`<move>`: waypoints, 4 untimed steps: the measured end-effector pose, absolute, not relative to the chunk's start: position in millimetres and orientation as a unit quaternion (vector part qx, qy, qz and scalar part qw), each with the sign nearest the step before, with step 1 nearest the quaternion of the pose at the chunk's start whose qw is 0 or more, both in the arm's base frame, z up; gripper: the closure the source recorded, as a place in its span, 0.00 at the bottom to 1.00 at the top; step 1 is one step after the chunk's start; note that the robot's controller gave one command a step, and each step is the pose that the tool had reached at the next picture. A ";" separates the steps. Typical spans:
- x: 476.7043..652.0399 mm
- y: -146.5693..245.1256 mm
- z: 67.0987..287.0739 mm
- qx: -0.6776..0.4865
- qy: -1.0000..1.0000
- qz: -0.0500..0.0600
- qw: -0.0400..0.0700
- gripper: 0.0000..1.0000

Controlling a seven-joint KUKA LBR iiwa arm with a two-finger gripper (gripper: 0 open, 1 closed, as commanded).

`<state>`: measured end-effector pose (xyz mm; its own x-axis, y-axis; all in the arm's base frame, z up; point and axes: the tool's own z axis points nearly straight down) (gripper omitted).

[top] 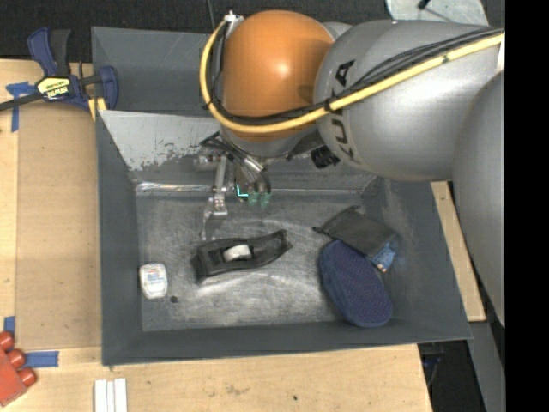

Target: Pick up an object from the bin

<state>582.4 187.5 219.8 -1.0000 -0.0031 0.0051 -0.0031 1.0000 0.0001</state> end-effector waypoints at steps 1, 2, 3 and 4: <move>573.2 142.2 136.3 0.048 -0.999 -0.002 -0.009 0.00; 531.6 93.9 162.4 0.138 -0.990 0.001 0.000 0.00; 556.9 119.8 100.2 0.116 -0.993 0.001 -0.003 0.00; 585.0 97.7 77.4 0.217 -0.976 -0.007 0.021 0.00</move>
Offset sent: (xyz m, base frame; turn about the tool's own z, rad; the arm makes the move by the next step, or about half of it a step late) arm -0.0222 -0.0676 -0.1374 -0.1277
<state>585.0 97.7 77.4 -0.9053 -0.4233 0.0369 -0.4226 0.9060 0.0233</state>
